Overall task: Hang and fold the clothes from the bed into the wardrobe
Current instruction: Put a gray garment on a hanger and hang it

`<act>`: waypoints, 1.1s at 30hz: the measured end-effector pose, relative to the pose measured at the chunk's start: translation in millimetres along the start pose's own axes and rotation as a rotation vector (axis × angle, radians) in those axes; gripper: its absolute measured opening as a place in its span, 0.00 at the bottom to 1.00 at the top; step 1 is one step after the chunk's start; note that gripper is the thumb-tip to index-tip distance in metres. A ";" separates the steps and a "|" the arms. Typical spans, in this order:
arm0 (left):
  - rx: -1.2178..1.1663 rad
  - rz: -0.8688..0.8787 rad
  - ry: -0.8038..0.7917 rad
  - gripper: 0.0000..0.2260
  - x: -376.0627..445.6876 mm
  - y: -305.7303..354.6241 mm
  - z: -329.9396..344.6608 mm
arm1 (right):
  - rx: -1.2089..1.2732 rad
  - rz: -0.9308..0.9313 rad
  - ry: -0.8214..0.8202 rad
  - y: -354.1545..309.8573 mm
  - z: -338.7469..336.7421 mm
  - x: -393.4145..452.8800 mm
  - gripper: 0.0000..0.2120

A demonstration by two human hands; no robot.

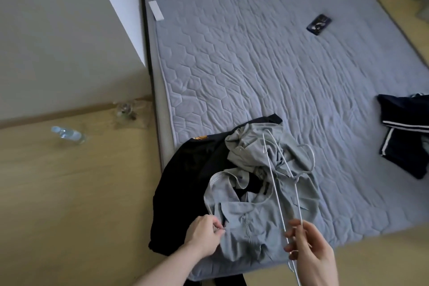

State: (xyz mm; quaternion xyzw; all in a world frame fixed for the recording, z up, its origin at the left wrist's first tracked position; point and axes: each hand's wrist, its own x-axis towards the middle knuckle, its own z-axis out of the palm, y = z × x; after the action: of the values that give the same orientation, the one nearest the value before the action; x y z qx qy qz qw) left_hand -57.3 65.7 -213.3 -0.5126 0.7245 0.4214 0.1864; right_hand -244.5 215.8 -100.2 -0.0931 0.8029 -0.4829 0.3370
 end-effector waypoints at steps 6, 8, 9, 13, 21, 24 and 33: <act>-0.182 0.294 0.069 0.11 -120.6 46.4 -85.4 | -0.155 -0.040 -0.064 -69.7 -37.3 -65.2 0.16; -0.258 0.373 0.123 0.12 -166.8 68.4 -123.9 | -0.218 -0.056 -0.086 -100.0 -50.0 -86.3 0.18; -0.300 0.409 0.148 0.12 -189.6 80.2 -144.5 | -0.247 -0.075 -0.091 -115.0 -56.6 -96.0 0.18; -0.444 0.507 0.283 0.11 -268.5 128.2 -222.8 | -0.377 -0.188 -0.138 -164.3 -79.1 -132.2 0.09; -0.628 0.706 0.472 0.14 -375.4 222.5 -330.6 | -0.400 -0.367 -0.287 -245.2 -86.5 -162.5 0.20; -0.700 0.766 0.503 0.14 -398.4 252.5 -356.1 | -0.400 -0.430 -0.298 -281.5 -82.9 -150.0 0.31; -0.728 0.887 0.827 0.13 -454.1 293.3 -440.0 | -0.292 -0.573 -0.358 -390.8 -76.4 -97.8 0.16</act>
State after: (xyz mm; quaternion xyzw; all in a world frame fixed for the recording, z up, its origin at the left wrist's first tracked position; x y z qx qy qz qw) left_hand -66.2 13.9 481.7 -0.3170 0.6896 0.4438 -0.4765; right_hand -287.5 115.0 294.9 -0.4444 0.7329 -0.4141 0.3064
